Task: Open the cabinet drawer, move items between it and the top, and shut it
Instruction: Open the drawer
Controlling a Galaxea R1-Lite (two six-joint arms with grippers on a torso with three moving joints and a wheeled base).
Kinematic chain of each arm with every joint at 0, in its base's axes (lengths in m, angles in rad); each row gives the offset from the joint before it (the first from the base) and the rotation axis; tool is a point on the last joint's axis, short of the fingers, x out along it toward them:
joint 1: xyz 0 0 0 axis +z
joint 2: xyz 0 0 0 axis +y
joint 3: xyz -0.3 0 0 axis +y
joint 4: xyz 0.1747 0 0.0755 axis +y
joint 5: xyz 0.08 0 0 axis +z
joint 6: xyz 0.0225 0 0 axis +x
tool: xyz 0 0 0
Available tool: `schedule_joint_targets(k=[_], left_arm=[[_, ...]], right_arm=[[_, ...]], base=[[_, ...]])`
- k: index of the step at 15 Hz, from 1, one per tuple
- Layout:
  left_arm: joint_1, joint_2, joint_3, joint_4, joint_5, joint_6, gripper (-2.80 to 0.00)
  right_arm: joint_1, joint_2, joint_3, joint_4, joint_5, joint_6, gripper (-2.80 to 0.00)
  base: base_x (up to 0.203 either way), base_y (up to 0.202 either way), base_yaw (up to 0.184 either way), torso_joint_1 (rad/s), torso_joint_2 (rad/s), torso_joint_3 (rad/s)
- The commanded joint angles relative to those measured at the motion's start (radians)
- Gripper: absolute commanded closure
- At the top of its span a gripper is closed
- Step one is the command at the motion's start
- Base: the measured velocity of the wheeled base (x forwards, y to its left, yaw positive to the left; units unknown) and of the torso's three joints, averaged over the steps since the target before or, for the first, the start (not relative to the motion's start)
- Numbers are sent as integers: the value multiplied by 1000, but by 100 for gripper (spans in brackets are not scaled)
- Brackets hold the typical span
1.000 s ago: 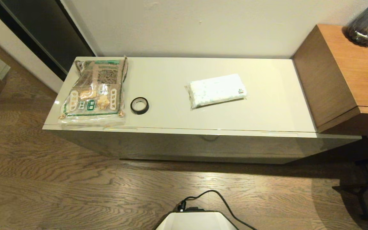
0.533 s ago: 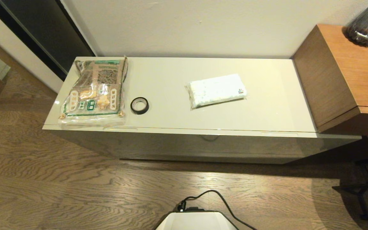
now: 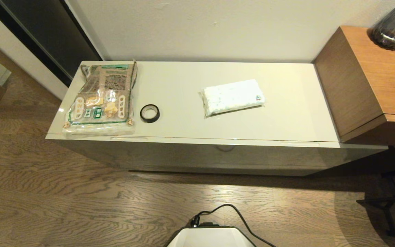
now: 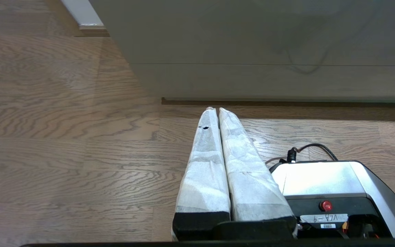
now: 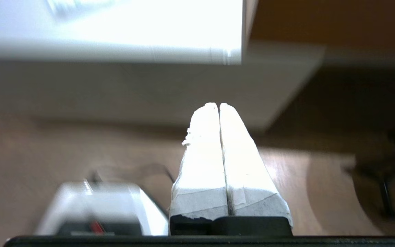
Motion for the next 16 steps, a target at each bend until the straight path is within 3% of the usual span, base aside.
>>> schedule_joint_targets(k=[1, 3, 5, 9, 13, 16], left_arm=[[0, 0, 0, -1, 0, 0, 0], [0, 0, 1, -1, 0, 0, 0], [0, 0, 0, -1, 0, 0, 0], [0, 0, 0, -1, 0, 0, 0], [0, 0, 0, -1, 0, 0, 0], [0, 0, 1, -1, 0, 0, 0]], right_arm=[[1, 320, -431, 93, 10, 32, 0], [3, 618, -793, 278, 24, 61, 0], [18, 892, -1011, 473, 34, 83, 0], [112, 1347, -1258, 679, -2, 145, 0], [209, 1660, -1581, 829, -60, 344, 0], [232, 1721, -1604, 886, -78, 461, 0]], base=[[0, 0, 0, 0, 0, 0], [0, 0, 0, 0, 0, 0], [0, 0, 0, 0, 0, 0], [0, 0, 0, 0, 0, 0], [0, 0, 0, 0, 0, 0], [0, 0, 0, 0, 0, 0]])
